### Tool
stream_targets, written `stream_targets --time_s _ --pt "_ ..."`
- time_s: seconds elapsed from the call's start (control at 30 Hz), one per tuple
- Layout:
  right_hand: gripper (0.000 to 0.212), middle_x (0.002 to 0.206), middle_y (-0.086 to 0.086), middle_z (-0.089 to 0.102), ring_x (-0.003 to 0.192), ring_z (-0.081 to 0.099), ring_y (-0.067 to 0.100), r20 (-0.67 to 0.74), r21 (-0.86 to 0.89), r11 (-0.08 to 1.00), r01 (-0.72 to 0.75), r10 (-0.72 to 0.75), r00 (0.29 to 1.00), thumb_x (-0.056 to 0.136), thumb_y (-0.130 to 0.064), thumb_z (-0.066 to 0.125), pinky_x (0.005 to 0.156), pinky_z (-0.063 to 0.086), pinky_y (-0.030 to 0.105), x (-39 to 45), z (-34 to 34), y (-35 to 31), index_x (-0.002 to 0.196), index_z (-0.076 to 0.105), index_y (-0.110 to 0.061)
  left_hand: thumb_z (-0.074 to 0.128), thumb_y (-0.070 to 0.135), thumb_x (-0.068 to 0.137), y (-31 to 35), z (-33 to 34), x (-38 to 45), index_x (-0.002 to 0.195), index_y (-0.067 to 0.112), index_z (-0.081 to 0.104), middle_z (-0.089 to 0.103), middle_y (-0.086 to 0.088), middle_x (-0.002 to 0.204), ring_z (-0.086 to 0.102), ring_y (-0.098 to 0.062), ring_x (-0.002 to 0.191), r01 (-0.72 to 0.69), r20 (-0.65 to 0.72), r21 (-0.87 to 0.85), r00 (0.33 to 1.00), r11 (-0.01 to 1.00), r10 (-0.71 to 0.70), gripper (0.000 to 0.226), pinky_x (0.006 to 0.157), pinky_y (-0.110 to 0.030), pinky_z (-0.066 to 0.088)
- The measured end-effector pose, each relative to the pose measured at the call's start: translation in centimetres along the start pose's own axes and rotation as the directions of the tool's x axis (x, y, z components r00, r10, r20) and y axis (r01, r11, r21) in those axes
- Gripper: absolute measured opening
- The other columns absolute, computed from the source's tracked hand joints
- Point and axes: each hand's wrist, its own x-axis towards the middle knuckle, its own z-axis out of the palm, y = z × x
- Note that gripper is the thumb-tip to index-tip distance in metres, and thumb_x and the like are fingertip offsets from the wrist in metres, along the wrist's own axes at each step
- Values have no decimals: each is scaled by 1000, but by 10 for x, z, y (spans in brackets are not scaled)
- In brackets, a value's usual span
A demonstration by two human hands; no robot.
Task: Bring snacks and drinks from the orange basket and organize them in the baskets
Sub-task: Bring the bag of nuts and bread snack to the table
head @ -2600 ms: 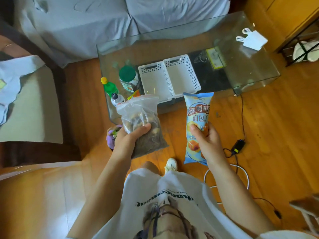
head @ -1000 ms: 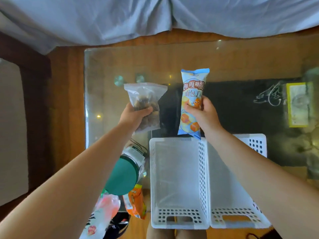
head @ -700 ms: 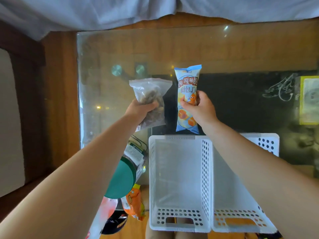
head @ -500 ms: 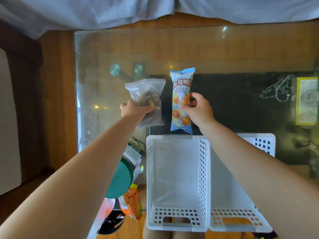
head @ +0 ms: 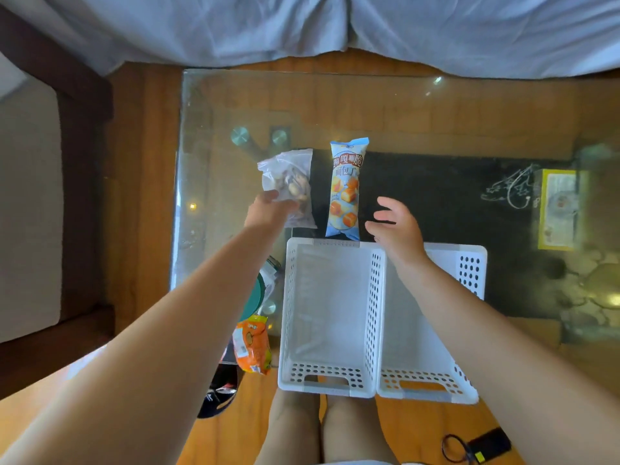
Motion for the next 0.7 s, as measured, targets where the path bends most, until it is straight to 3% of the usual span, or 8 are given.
stream_targets --time_s 0.13,0.23,0.37,0.53,0.63,0.7 --pt "37 104 6 62 91 60 19 47 48 997 -64 62 997 84 -6 57 87 48 37 -54 -21 2 120 56 -13 56 16 89 -5 -3 -70 124 15 55 63 -1 99 58 -12 84 -5 93 -227 995 974 27 35 71 -26 45" --pt "29 100 7 63 80 62 17 114 23 994 -106 103 988 84 -8 58 73 47 27 -97 -32 1 112 60 -14 50 16 93 -27 -12 -128 113 17 58 66 6 84 62 -9 74 48 181 -349 983 936 18 21 68 -24 45" --pt "25 97 6 65 72 61 10 201 -65 990 -124 135 970 84 -8 58 64 45 22 -147 -40 5 106 60 -20 49 14 93 -74 -24 -196 104 17 58 65 2 79 58 -11 64 98 126 -438 991 894 -47 15 58 -22 43" --pt "29 89 8 61 65 57 13 282 -253 961 -111 183 942 85 -2 54 54 41 23 -203 -26 8 113 58 -10 45 7 93 -153 -52 -271 107 15 56 58 -1 70 54 -6 45 192 10 -543 975 817 -223 19 49 -19 40" --pt "29 79 7 58 60 54 14 365 -365 931 -22 165 916 85 1 52 50 38 22 -235 -2 15 113 57 -7 45 6 92 -211 -68 -308 114 11 59 56 1 69 46 -10 50 211 -59 -585 952 783 -301 27 45 -15 34" --pt "29 82 11 57 57 51 14 425 -414 909 42 152 893 85 2 51 41 37 16 -261 21 23 112 56 -7 45 4 92 -257 -78 -331 118 5 57 54 -1 69 41 -12 52 217 -79 -676 929 705 -362 28 41 -14 32"
